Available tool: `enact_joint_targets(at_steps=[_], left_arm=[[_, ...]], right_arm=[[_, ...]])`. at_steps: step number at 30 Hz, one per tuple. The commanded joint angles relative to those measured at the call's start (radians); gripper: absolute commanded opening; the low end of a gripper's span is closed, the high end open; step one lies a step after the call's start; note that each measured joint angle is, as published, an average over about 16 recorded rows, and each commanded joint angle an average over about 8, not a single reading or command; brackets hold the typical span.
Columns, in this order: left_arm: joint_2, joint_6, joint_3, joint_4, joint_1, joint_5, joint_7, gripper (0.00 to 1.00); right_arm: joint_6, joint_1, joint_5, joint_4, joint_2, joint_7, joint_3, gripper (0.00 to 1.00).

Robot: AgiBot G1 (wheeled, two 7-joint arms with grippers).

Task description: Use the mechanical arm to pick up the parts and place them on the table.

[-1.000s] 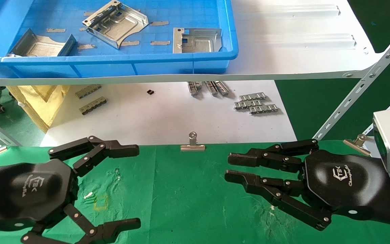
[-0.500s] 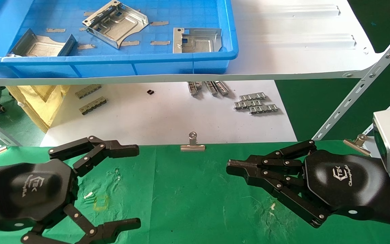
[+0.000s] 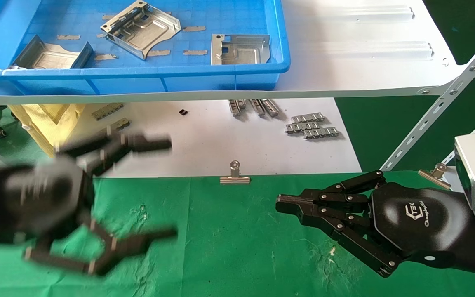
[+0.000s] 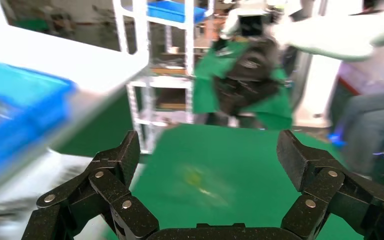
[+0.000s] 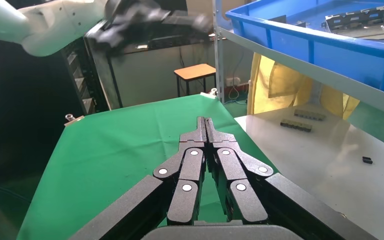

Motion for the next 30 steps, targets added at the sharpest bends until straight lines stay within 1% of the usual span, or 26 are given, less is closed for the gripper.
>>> enact_joint_targets(at_steps=[1,5,10,15,18,19,20,23,26,27,28,30], left_arm=[[0.011,-0.031,0.002,-0.006,-0.055,0.02,-0.025,1.0],[0.095,-0.079,0.061,0.16,-0.233,0.149,-0.04,1.0],[0.209,-0.144,0.132,0.452,-0.436,0.313,0.003,1.0],[0.3,-0.252,0.17,0.706,-0.58,0.421,0.074,1.0],[0.354,-0.351,0.186,0.834,-0.644,0.471,0.114,1.0],[0.372,-0.387,0.191,0.873,-0.662,0.486,0.124,0.96],[0.391,-0.423,0.197,0.909,-0.677,0.501,0.134,0.86],[0.441,-0.515,0.216,1.002,-0.714,0.542,0.151,0.49],[0.478,-0.569,0.236,1.073,-0.742,0.576,0.155,0.11],[0.487,-0.577,0.241,1.091,-0.75,0.585,0.154,0.03],[0.494,-0.583,0.246,1.106,-0.757,0.592,0.153,0.0],[0.506,-0.586,0.255,1.133,-0.77,0.605,0.151,0.0]], right_arm=[[0.0,0.0,0.0,0.0,0.0,0.0,0.0,0.0],[0.0,0.0,0.0,0.0,0.0,0.0,0.0,0.0],[0.0,0.0,0.0,0.0,0.0,0.0,0.0,0.0],[0.0,0.0,0.0,0.0,0.0,0.0,0.0,0.0],[0.0,0.0,0.0,0.0,0.0,0.0,0.0,0.0],[0.0,0.0,0.0,0.0,0.0,0.0,0.0,0.0],[0.0,0.0,0.0,0.0,0.0,0.0,0.0,0.0],[0.0,0.0,0.0,0.0,0.0,0.0,0.0,0.0],[0.0,0.0,0.0,0.0,0.0,0.0,0.0,0.0],[0.0,0.0,0.0,0.0,0.0,0.0,0.0,0.0],[0.0,0.0,0.0,0.0,0.0,0.0,0.0,0.0],[0.0,0.0,0.0,0.0,0.0,0.0,0.0,0.0]])
